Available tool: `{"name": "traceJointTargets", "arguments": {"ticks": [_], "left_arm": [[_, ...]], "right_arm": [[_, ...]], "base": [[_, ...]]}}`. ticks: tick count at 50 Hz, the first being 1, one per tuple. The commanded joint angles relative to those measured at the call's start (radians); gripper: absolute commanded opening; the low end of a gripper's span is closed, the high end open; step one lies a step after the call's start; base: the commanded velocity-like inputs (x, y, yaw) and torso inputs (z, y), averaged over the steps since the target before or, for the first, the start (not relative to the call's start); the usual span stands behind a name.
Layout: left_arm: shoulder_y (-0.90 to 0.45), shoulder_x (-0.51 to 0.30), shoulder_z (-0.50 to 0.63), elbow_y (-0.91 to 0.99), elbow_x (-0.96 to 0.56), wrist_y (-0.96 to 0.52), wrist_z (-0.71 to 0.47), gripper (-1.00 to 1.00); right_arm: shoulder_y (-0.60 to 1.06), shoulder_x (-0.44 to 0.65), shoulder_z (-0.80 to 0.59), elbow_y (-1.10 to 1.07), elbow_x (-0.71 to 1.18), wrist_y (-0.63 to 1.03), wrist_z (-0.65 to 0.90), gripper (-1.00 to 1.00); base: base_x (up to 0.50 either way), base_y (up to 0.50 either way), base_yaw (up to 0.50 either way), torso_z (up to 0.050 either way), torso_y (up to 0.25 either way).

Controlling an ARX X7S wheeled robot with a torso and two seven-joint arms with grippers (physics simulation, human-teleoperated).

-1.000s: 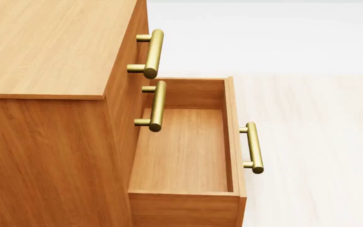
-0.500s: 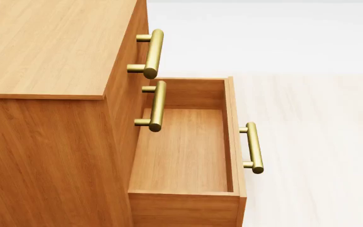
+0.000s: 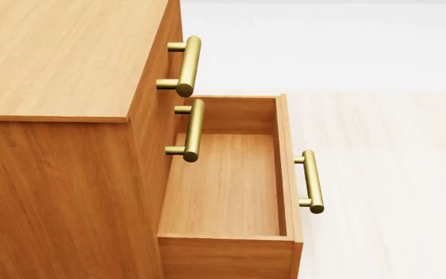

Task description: Put the bowl on top of the cabinet.

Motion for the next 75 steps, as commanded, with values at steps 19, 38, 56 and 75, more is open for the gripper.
{"name": "traceJointTargets", "arguments": {"ticks": [19, 38, 56, 75], "left_arm": [[0.007, 0.016, -0.019, -0.002, 0.013, 0.002, 0.024, 1.0], [0.006, 0.009, -0.013, 0.004, 0.014, -0.002, 0.016, 1.0], [0.007, 0.009, -0.01, -0.003, 0.013, 0.006, 0.016, 1.0], [0.008, 0.006, -0.008, -0.007, 0.009, 0.009, 0.013, 1.0]], "right_arm": [[0.082, 0.147, 0.144, -0.17, 0.038, 0.056, -0.014, -1.0], [0.83, 0.168, -0.341, -0.276, -0.221, 0.21, -0.305, -1.0], [1.192, 0.04, -0.679, -0.269, -0.495, 0.184, -0.573, -1.0], [1.358, -0.084, -0.823, -0.194, -0.608, 0.104, -0.699, -1.0]], "base": [[0.0, 0.0, 0.0, 0.0, 0.0], [0.0, 0.0, 0.0, 0.0, 0.0], [0.0, 0.0, 0.0, 0.0, 0.001], [0.0, 0.0, 0.0, 0.0, 0.001]]}}
